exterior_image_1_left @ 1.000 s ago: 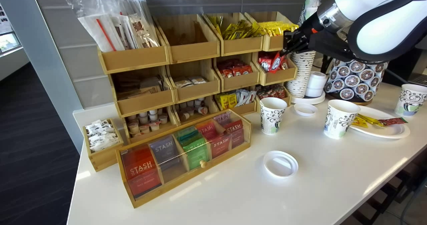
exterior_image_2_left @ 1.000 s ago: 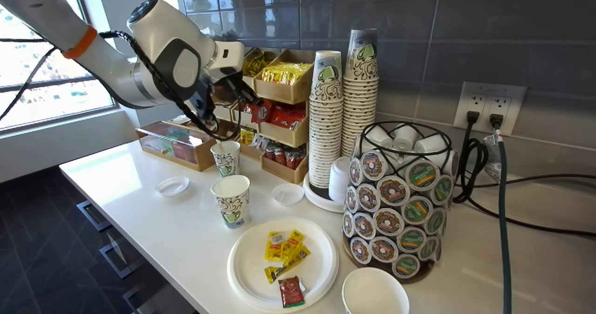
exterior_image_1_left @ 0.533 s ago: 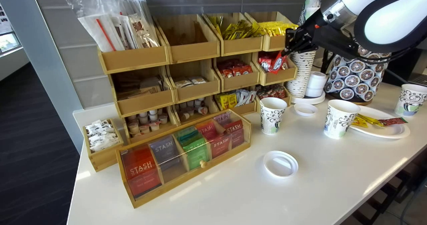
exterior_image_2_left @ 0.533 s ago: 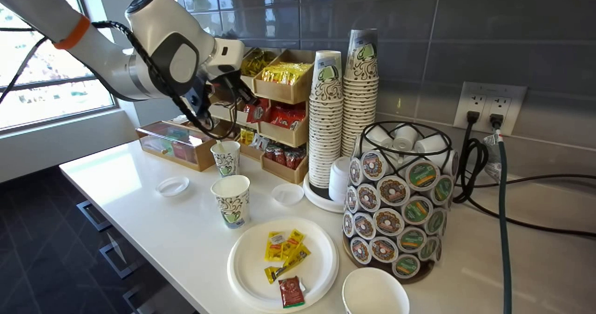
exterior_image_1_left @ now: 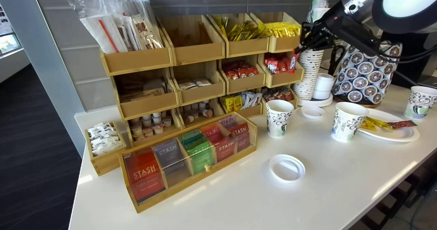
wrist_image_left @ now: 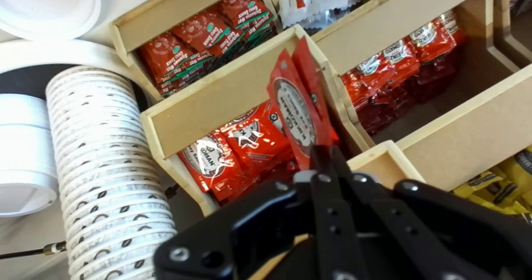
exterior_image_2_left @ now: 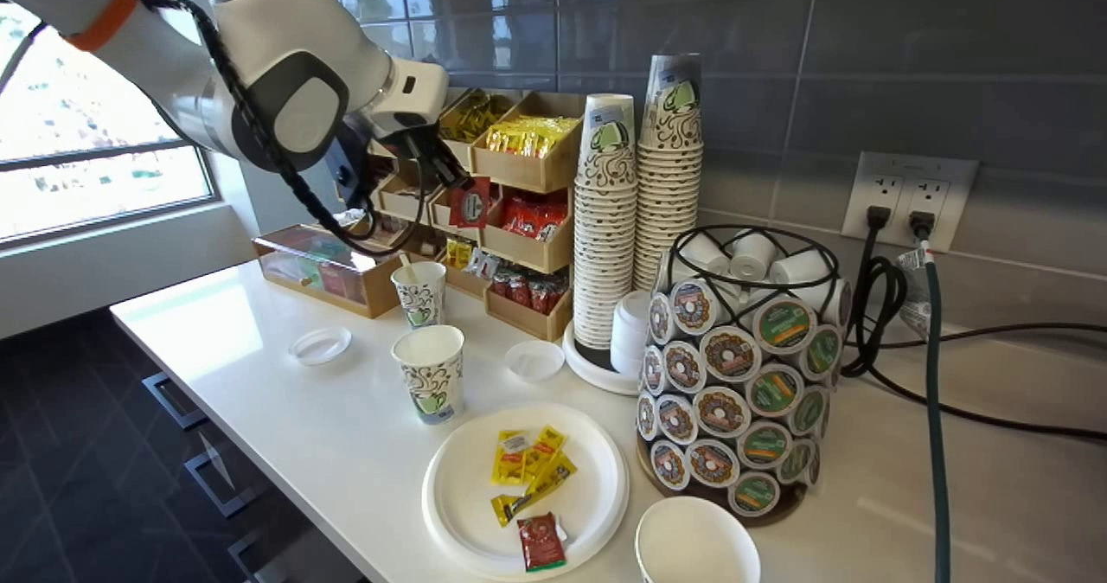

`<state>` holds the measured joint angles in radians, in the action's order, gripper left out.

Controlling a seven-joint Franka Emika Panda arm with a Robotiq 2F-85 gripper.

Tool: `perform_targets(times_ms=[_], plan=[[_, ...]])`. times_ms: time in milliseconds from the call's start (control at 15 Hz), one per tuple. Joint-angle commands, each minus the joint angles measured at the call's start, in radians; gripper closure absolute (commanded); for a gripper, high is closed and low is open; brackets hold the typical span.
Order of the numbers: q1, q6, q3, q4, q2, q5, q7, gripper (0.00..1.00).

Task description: Pick up one red sachet from the middle far right tray and put on the white plate

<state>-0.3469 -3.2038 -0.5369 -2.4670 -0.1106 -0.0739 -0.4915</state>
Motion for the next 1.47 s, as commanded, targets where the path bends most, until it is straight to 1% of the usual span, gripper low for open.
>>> perform_targets(times_ms=[0,133,333,467,533,600,667,733,800,867,1000,1400], plan=[[0.198,0.027,0.142,-0.122,-0.120,0.062,-0.022,1.00],[0.335,0.028,0.244,-0.178,-0.172,0.101,-0.038,1.00],[0.567,0.076,0.422,-0.259,-0.290,0.189,-0.062,1.00],[0.684,0.125,0.524,-0.302,-0.384,0.227,-0.084,1.00],[0.711,0.158,0.553,-0.316,-0.429,0.232,-0.089,1.00],[0.732,0.194,0.575,-0.329,-0.470,0.233,-0.091,1.00],[0.726,0.233,0.575,-0.334,-0.501,0.223,-0.081,1.00],[0.753,0.284,0.610,-0.281,-0.483,0.148,-0.015,1.00],[0.743,0.315,0.597,-0.286,-0.505,0.137,-0.002,1.00],[0.744,0.254,0.606,-0.283,-0.466,0.126,-0.004,1.00],[0.747,0.267,0.613,-0.281,-0.485,0.112,0.005,0.99],[0.746,0.266,0.615,-0.281,-0.475,0.108,0.005,0.99]])
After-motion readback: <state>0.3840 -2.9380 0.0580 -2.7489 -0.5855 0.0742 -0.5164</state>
